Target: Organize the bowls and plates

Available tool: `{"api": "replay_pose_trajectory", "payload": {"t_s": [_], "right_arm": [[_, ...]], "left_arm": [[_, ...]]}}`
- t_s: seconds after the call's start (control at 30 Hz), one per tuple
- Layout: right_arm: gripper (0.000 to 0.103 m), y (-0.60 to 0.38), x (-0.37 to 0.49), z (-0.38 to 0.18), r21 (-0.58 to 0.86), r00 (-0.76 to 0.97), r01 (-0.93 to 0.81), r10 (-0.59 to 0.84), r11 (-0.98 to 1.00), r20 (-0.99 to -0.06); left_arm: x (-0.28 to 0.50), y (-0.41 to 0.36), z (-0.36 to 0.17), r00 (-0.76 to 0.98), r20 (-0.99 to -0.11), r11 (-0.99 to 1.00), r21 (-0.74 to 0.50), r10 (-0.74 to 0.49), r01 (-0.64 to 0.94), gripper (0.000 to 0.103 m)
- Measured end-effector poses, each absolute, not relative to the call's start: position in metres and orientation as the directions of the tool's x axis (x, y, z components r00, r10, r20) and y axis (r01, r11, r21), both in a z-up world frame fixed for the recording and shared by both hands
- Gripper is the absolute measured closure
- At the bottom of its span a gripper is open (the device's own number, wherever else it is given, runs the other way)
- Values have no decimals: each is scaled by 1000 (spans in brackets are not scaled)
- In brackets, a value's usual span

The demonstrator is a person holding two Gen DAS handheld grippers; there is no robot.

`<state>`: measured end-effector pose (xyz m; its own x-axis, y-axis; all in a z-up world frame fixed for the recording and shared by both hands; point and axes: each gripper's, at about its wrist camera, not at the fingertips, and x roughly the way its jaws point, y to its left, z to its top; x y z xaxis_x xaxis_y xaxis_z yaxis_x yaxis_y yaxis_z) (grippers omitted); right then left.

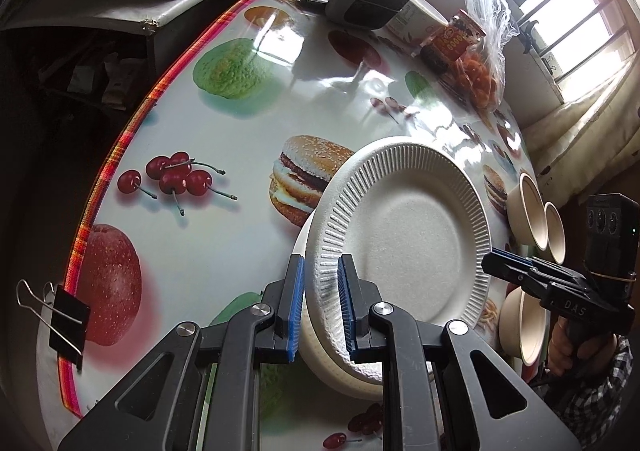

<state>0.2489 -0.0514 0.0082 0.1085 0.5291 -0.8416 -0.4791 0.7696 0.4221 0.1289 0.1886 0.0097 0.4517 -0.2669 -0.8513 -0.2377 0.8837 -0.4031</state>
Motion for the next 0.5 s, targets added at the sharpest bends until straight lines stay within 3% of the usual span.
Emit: {"api": "replay_pose_trajectory", "payload": {"t_s": [0.5], "right_arm": [[86,-47,239,-3,404,93,-477,502,780,-860]], "left_arm": [[119,185,0,424,-866,891,-389,-266,-235,85]]}}
